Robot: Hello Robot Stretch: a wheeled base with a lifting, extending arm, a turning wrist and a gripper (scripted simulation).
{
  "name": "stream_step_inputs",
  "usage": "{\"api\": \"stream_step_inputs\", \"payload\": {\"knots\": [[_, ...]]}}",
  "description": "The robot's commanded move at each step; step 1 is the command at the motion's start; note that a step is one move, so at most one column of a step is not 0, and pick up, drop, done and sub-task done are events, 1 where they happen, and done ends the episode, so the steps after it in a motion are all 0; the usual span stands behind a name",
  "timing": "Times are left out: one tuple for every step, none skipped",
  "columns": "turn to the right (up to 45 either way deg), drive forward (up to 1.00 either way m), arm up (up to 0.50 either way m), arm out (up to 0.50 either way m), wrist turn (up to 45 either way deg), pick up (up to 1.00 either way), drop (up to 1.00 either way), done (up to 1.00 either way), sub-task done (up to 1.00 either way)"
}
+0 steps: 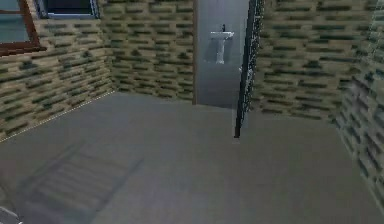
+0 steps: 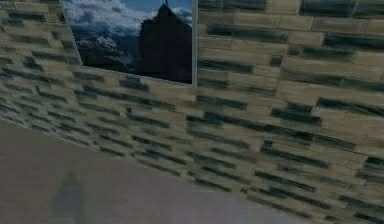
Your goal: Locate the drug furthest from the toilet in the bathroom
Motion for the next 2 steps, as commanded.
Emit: {"api": "stream_step_inputs", "payload": {"knots": [[0.0,1.00,0.00,0.00,0.0,0.00,0.00,0.00,0.00],[0.0,1.00,0.00,0.00,0.0,0.00,0.00,0.00,0.00]]}}
